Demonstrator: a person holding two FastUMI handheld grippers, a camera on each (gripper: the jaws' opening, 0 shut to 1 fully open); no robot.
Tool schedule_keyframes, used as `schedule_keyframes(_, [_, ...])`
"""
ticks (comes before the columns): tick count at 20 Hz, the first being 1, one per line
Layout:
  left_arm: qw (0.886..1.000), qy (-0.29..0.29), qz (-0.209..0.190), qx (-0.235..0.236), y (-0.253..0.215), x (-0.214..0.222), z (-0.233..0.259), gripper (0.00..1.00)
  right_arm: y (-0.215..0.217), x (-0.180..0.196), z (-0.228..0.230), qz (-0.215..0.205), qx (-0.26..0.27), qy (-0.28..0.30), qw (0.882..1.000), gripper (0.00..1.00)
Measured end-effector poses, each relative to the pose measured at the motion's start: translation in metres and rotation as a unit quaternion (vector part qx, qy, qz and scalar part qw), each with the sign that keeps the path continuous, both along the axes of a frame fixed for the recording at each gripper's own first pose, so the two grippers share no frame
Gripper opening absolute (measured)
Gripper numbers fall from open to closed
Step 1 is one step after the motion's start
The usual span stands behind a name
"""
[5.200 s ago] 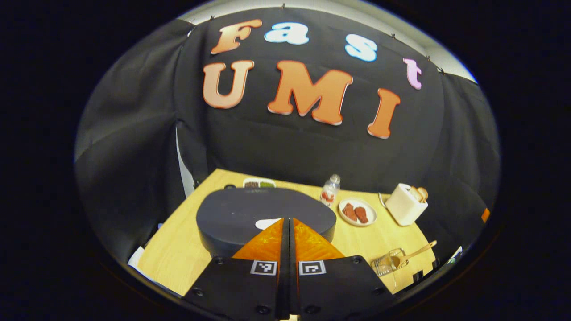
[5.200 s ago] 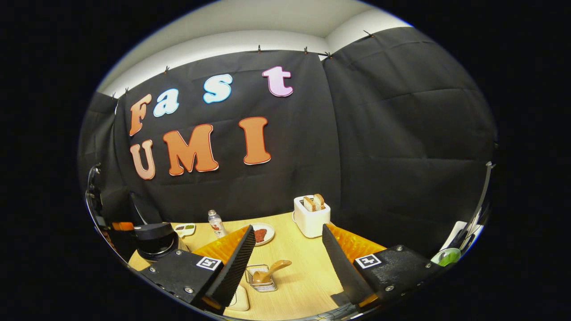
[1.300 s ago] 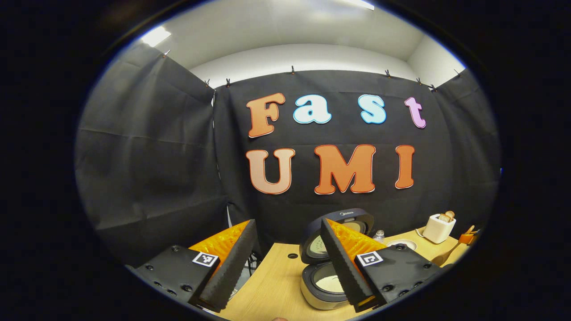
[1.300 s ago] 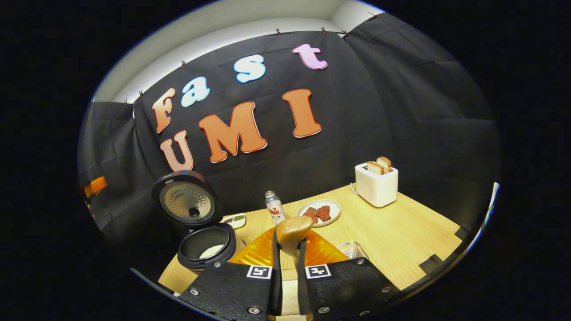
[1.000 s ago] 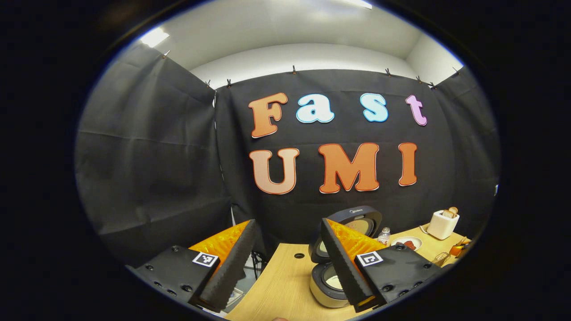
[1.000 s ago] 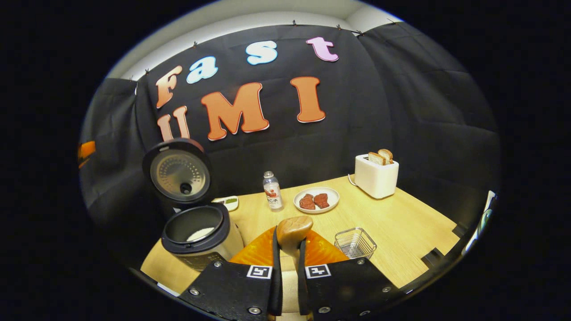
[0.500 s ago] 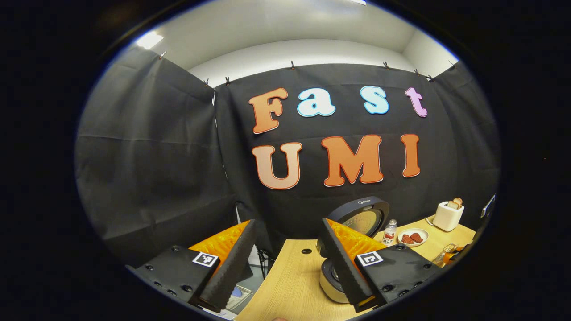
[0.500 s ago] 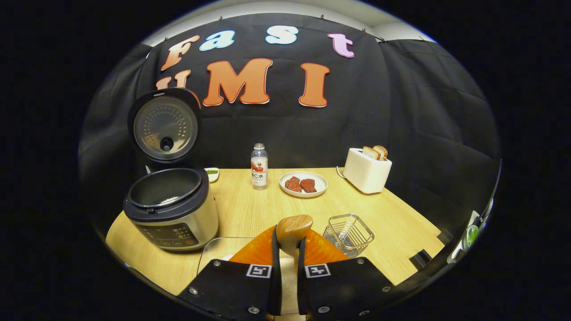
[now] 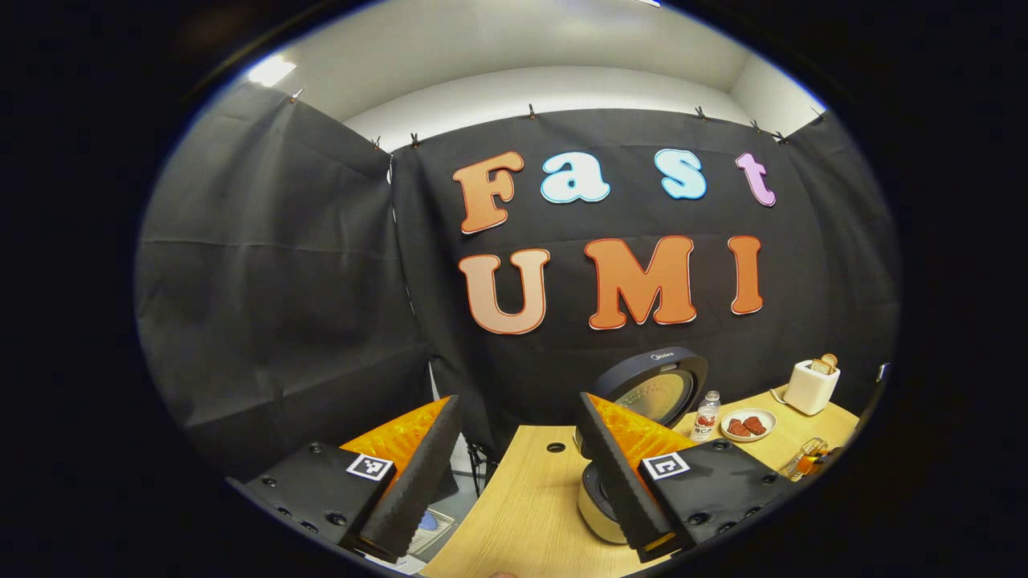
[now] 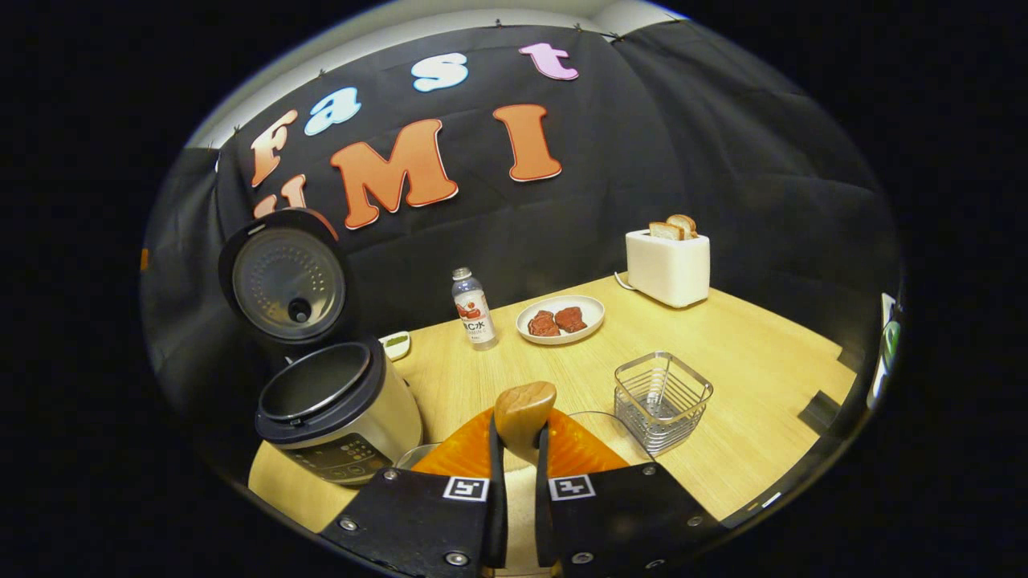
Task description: Close the left gripper, press the button to open the rice cooker; take a wooden spoon from the chopstick holder with the right hand, scoop a spoonful of rice and pour it into the rice cooker, then put the wooden spoon back into the chopstick holder.
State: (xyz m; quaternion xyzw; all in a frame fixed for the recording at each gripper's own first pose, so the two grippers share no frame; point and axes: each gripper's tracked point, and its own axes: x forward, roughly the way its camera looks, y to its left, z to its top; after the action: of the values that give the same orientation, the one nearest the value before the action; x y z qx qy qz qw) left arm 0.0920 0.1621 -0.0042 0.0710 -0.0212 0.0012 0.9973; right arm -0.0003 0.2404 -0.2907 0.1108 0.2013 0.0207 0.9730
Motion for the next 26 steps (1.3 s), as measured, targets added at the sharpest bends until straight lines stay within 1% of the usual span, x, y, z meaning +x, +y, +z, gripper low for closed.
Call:
schedule_keyframes(2, [1.000,-0.001,0.000,0.003,-0.001,0.002,0.001,0.97,0.015,-0.004,-0.003,0.007,0.031,0.004,0.999,0.13])
schedule_keyframes(3, [1.000,-0.002,0.000,0.005,-0.002,0.002,0.001,0.97,0.020,-0.002,-0.003,0.011,0.032,0.003,0.999,0.13])
schedule_keyframes(4, [1.000,0.000,0.000,0.006,-0.002,0.002,0.000,0.94,0.024,-0.004,-0.004,0.015,0.032,0.004,0.999,0.13])
schedule_keyframes(5, [1.000,0.001,-0.001,0.005,-0.003,0.002,0.000,0.97,0.029,-0.005,-0.004,0.020,0.040,0.006,0.999,0.13])
schedule_keyframes(8, [1.000,0.002,0.000,0.004,-0.003,0.005,-0.001,0.97,0.037,-0.007,-0.005,0.025,0.068,0.010,0.997,0.13])
schedule_keyframes(10, [1.000,0.004,-0.001,0.001,-0.004,0.006,-0.002,0.97,0.036,-0.006,-0.005,0.020,0.085,0.020,0.996,0.13])
schedule_keyframes(12, [1.000,0.003,-0.001,-0.001,-0.004,0.007,-0.001,0.97,0.033,-0.005,-0.006,0.009,0.114,0.036,0.993,0.13])
schedule_keyframes(13, [1.000,0.003,-0.002,-0.001,-0.004,0.007,-0.002,0.99,0.030,-0.005,-0.008,0.000,0.131,0.045,0.990,0.13])
schedule_keyframes(14, [1.000,0.004,-0.002,-0.001,-0.006,0.009,-0.002,0.94,0.027,-0.005,-0.008,-0.013,0.155,0.053,0.986,0.13])
schedule_keyframes(15, [1.000,0.004,-0.003,-0.001,-0.006,0.009,-0.002,0.97,0.025,-0.005,-0.010,-0.024,0.181,0.062,0.981,0.13])
schedule_keyframes(17, [1.000,0.003,-0.006,-0.003,-0.008,0.010,-0.002,0.97,0.021,-0.007,-0.014,-0.043,0.237,0.080,0.967,0.13])
schedule_keyframes(20, [1.000,0.005,-0.010,-0.008,-0.011,0.010,-0.003,0.96,0.020,-0.012,-0.020,-0.068,0.325,0.112,0.937,0.13])
schedule_keyframes(24, [1.000,0.006,-0.019,-0.016,-0.018,0.011,-0.002,0.97,0.013,-0.020,-0.026,-0.091,0.395,0.130,0.905,0.13])
schedule_keyframes(26, [1.000,0.004,-0.022,-0.017,-0.020,0.011,-0.001,0.97,0.005,-0.022,-0.027,-0.104,0.435,0.136,0.884,0.13])
